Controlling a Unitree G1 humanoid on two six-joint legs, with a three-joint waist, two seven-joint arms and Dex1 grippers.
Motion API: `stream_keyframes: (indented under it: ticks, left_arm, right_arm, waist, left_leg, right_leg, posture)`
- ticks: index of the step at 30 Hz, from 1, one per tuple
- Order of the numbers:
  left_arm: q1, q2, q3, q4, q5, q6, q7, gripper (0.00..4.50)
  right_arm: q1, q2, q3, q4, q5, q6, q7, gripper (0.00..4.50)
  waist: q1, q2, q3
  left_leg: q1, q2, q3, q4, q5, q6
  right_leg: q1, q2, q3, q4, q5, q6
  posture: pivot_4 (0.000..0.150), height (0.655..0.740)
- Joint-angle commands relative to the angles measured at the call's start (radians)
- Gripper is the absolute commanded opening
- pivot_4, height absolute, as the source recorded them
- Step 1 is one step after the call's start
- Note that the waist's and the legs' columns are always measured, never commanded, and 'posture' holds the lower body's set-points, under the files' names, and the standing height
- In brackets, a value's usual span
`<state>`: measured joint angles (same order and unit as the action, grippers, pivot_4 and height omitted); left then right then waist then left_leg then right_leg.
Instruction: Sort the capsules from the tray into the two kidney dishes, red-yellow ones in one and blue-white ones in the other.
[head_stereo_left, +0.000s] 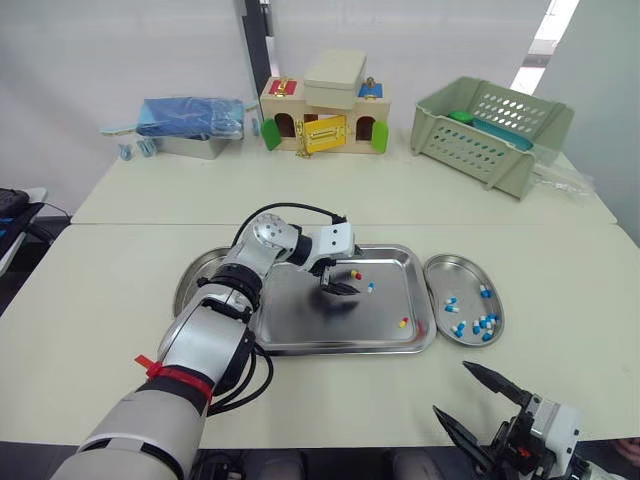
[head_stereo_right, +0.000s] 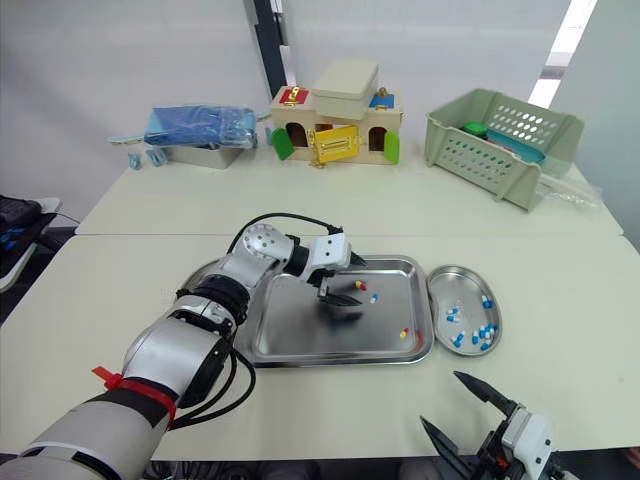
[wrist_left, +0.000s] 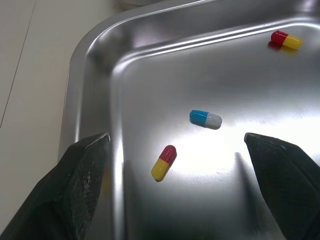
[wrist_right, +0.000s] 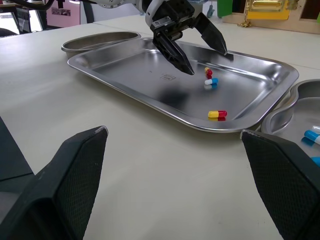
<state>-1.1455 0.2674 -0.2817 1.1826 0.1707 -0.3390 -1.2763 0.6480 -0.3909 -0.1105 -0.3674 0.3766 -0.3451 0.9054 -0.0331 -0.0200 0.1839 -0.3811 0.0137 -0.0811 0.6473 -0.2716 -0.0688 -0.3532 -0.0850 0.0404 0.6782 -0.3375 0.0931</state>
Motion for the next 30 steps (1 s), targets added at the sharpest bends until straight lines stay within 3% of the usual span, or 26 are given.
stream_keyframes:
  ticks: [1, 8, 11, 19, 30]
  left_arm:
    - [-0.024, -0.001, -0.006, 0.006, 0.019, 0.024, 0.002, 4.5]
    - [-0.019, 0.003, -0.024, 0.003, 0.047, 0.062, -0.025, 4.5]
    - [-0.018, 0.004, -0.025, 0.002, 0.051, 0.065, -0.026, 3.88]
    - [-0.014, 0.006, -0.036, 0.001, 0.071, 0.063, -0.014, 1.28]
    - [-0.017, 0.006, -0.039, 0.006, 0.083, 0.068, 0.016, 1.28]
  right_arm:
    - [0.013, -0.007, 0.007, -0.04, 0.01, -0.01, -0.016, 4.49]
    - [0.023, -0.025, 0.02, -0.103, 0.005, 0.029, -0.059, 4.49]
    - [0.015, -0.034, 0.025, -0.132, 0.004, 0.058, -0.08, 4.5]
    - [0.003, -0.051, 0.036, -0.181, 0.0, 0.113, -0.12, 4.5]
    - [0.002, -0.059, 0.043, -0.193, -0.003, 0.126, -0.139, 4.5]
  waist:
    - [-0.001, 0.0, 0.0]
    - [0.001, 0.0, 0.0]
    - [0.001, 0.0, 0.0]
    - [0.001, 0.0, 0.0]
    - [0.001, 0.0, 0.0]
  left_leg:
    - [0.0, 0.0, 0.0, 0.0, 0.0, 0.0]
    - [0.0, 0.0, 0.0, 0.0, 0.0, 0.0]
    - [0.0, 0.0, 0.0, 0.0, 0.0, 0.0]
    - [0.0, 0.0, 0.0, 0.0, 0.0, 0.0]
    - [0.0, 0.0, 0.0, 0.001, 0.0, 0.0]
  right_leg:
    - [0.0, 0.0, 0.0, 0.0, 0.0, 0.0]
    - [0.0, 0.0, 0.0, 0.0, 0.0, 0.0]
    - [0.0, 0.0, 0.0, 0.0, 0.0, 0.0]
    - [0.0, 0.0, 0.0, 0.0, 0.0, 0.0]
    - [0.001, 0.0, 0.0, 0.001, 0.0, 0.0]
  posture:
    - [0.15, 0.74]
    - [0.15, 0.74]
    - [0.15, 0.74]
    - [0.15, 0.74]
    - [0.15, 0.74]
